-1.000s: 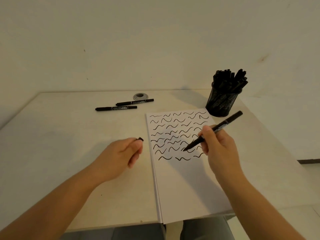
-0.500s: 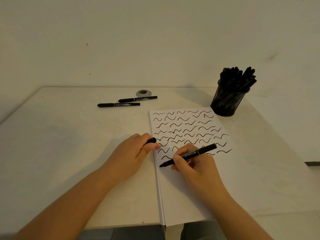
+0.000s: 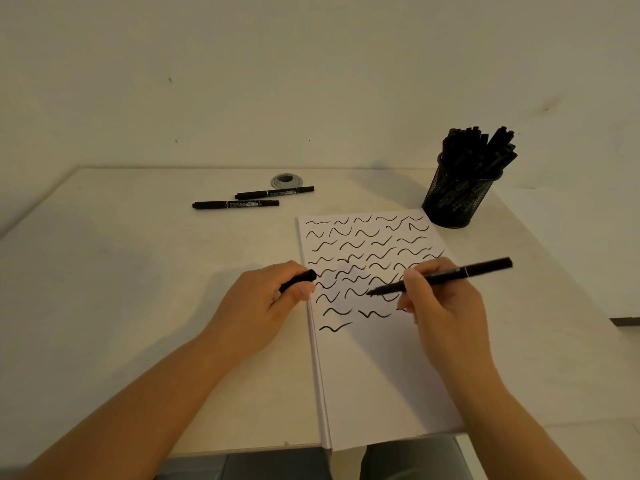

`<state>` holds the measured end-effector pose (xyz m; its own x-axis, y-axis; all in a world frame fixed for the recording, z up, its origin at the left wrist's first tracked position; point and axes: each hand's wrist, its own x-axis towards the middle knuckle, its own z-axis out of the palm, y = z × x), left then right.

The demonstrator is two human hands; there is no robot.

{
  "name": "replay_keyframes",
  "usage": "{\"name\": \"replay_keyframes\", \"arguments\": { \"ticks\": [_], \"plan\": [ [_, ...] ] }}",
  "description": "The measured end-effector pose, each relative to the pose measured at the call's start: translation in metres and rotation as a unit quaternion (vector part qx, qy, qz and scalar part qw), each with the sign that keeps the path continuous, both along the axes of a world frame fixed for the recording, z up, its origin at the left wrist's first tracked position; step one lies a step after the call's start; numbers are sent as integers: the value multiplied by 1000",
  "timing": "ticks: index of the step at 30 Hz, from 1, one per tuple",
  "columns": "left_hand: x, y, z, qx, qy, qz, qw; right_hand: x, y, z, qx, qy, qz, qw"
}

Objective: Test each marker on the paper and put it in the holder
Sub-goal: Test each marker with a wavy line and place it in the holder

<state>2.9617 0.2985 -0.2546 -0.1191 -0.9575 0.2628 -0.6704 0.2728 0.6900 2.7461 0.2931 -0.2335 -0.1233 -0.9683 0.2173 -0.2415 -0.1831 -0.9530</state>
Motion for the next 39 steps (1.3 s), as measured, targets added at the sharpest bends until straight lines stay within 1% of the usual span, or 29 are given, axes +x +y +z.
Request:
{"name": "replay_keyframes", "arguments": {
  "ticks": [3,6,10,12,22,26,28,31,35,39],
  "plan": [
    [-2,2,1,-6,13,-8,1000,11,-13,9,27,-38,28,999],
    [-2,2,0,-8,21,5,1000,25,-25,18,42,-100,65,992],
    [0,0,-4,-8,15,23,1000,37,-34,11,74,-231,104,965],
    [1,0,-5,-2,1,23,1000,37,-35,3,84,-254,112,957],
    [-1,1,-4,14,7,9,1000,35,-34,-6,82,-228,128,962],
    [-1,1,-4,23,1,-2,1000,38,-32,-5,98,-206,150,962],
    [-1,2,-2,14,2,-9,1000,38,-31,-4,103,-194,167,961],
    [-2,3,2,-7,17,-20,1000,39,-28,-4,99,-169,204,959],
    [-2,6,5,-26,52,-3,998,41,-24,-4,72,-140,253,955],
    [-4,7,6,-24,69,1,997,42,-23,-3,55,-144,258,954]
  ]
}}
